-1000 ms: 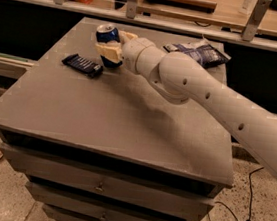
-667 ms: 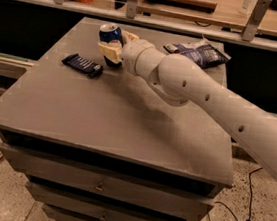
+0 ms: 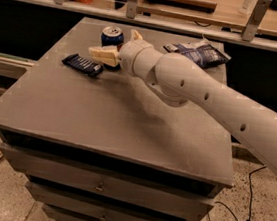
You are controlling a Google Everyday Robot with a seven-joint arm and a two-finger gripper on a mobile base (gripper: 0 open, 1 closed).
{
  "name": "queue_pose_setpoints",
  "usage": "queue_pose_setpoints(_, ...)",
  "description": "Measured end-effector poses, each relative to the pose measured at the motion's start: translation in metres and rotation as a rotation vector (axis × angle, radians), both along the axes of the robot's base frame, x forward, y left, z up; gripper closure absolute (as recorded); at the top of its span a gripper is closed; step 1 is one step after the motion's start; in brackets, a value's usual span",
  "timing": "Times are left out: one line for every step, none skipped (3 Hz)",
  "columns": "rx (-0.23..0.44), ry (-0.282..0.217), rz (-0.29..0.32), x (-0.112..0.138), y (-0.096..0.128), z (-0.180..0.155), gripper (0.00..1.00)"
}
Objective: Move pepsi can near rxbar blueberry
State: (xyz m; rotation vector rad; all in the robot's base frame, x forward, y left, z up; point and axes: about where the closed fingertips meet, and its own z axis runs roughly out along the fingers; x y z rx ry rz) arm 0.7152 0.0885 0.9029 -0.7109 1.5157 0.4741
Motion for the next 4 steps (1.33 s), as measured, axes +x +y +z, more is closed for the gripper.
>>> queue_pose_setpoints(-0.015,0.015,-0.028,-0.01,-0.004,0.007,0.0)
queue_pose_setpoints(-0.058,0.042,-0.093,-0.04,-0.028,0.025,0.0)
queue_pose_setpoints(-0.126,0.045,-0.176,-0.078,-0.058,0.037,0.0)
queue_pose_setpoints(-0.258,0.025,-0.27,-0.124,-0.101,0.035,0.0)
